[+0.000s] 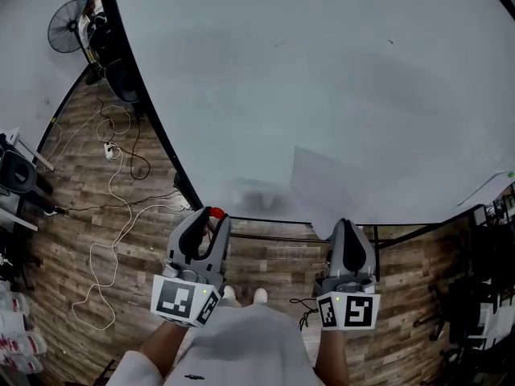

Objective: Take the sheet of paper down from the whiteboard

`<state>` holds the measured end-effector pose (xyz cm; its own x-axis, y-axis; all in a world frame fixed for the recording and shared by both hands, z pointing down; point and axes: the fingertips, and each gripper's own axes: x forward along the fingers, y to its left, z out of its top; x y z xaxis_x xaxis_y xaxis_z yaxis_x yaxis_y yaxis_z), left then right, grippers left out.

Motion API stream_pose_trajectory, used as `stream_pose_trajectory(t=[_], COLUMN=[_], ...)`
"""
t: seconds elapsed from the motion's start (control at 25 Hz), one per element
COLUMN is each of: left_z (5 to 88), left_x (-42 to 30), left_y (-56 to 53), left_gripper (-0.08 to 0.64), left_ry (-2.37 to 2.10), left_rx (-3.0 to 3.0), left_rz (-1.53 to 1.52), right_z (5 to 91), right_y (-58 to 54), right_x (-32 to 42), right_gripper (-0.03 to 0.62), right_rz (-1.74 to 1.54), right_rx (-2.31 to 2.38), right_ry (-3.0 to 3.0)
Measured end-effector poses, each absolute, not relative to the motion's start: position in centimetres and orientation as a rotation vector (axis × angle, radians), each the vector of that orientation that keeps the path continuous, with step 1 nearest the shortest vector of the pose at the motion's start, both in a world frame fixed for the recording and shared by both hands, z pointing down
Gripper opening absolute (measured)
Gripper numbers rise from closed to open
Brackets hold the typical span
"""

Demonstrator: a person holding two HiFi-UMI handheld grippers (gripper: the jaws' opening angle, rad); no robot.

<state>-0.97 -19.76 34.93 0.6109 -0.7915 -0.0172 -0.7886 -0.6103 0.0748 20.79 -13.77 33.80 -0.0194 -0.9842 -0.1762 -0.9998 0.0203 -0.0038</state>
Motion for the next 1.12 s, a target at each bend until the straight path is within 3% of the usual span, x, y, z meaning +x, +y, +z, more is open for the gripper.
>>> stream_pose_trajectory(t=[1.12], left_z=[35.49], left_x=[-1.55], left_y=[-19.77], left_gripper=[0.124], left_ry=[-1.37], left_rx=[2.737], left_rz=[-0.103], right_z=[34.12], right_y=[-14.06], right_x=[20.81], right_gripper=[0.011], right_rz=[0.184], right_rx=[-2.121], right_ry=[2.129])
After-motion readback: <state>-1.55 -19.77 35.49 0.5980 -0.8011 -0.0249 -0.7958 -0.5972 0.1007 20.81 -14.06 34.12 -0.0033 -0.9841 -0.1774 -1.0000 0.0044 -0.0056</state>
